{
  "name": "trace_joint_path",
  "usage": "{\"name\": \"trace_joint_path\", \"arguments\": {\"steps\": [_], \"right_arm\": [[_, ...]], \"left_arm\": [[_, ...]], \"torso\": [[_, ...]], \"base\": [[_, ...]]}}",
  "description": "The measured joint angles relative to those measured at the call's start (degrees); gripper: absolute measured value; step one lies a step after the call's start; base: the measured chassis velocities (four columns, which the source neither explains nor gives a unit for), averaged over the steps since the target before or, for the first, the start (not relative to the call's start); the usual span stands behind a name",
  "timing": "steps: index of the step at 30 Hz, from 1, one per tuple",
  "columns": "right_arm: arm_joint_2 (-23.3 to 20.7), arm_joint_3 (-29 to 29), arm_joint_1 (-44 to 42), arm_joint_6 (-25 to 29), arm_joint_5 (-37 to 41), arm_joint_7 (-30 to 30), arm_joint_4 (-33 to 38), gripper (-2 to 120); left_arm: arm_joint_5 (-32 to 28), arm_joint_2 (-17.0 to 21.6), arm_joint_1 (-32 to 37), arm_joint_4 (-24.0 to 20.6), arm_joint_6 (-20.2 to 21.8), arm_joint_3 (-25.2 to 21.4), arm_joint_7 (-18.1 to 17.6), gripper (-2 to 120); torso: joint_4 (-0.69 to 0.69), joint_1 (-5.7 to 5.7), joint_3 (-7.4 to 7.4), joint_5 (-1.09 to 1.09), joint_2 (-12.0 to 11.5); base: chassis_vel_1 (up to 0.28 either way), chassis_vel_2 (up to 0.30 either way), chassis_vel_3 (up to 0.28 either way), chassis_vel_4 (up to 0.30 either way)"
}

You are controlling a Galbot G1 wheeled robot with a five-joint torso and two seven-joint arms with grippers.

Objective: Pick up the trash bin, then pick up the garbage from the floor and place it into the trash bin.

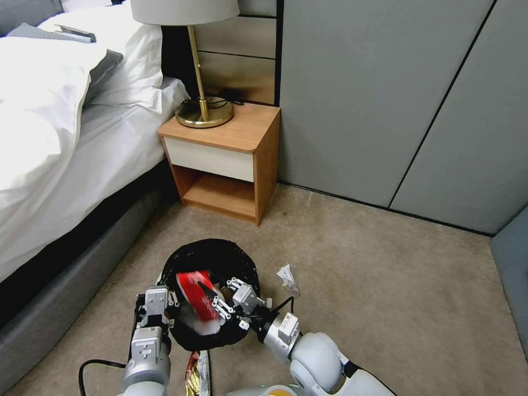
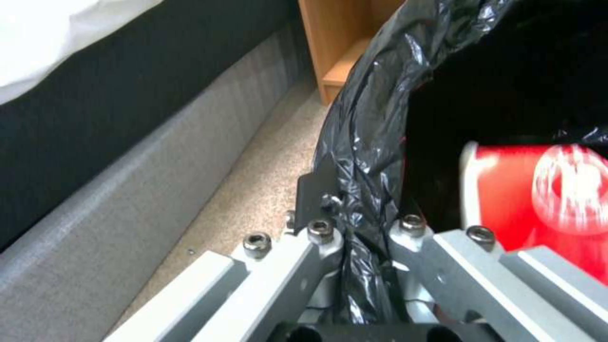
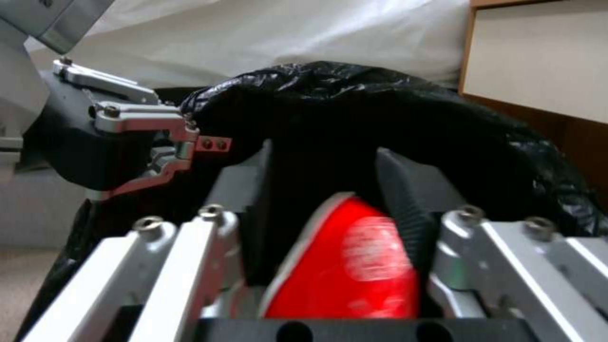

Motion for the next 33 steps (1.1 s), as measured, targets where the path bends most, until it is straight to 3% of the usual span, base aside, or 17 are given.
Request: {"name": "trace_joint_path", "arguments": {"steps": [14,19,25,33], "right_arm": [[-0.87,0.37,-0.49,-0.78,0.50,0.66,2.03,98],[-1.15,1.32,-0.81,-0.65,-0.12,0.84,4.51,100],[-0.58,4.75,-1.79,0.57,-2.86,3.15,12.97,100],[2.37,13.98,-7.41,-0.87,-7.74,12.92,25.25,100]], "left_arm": [[0.00,-0.02,-0.13,0.17,0.12,0.05,-0.01,1],[-0.01,0.00,-0.17,0.17,0.14,-0.07,-0.01,1],[-0.15,0.08,-0.32,0.83,0.14,-0.58,-0.01,1],[-0.85,0.17,-0.47,0.85,0.14,-1.17,-0.01,1]], "torso": [[0.00,0.00,0.00,0.00,0.00],[0.00,0.00,0.00,0.00,0.00],[0.01,0.00,0.00,0.00,0.00],[0.00,0.00,0.00,0.00,0.00]], "base": [[0.000,0.000,0.000,0.000],[0.000,0.000,0.000,0.000],[0.000,0.000,0.000,0.000],[0.000,0.000,0.000,0.000]]}}
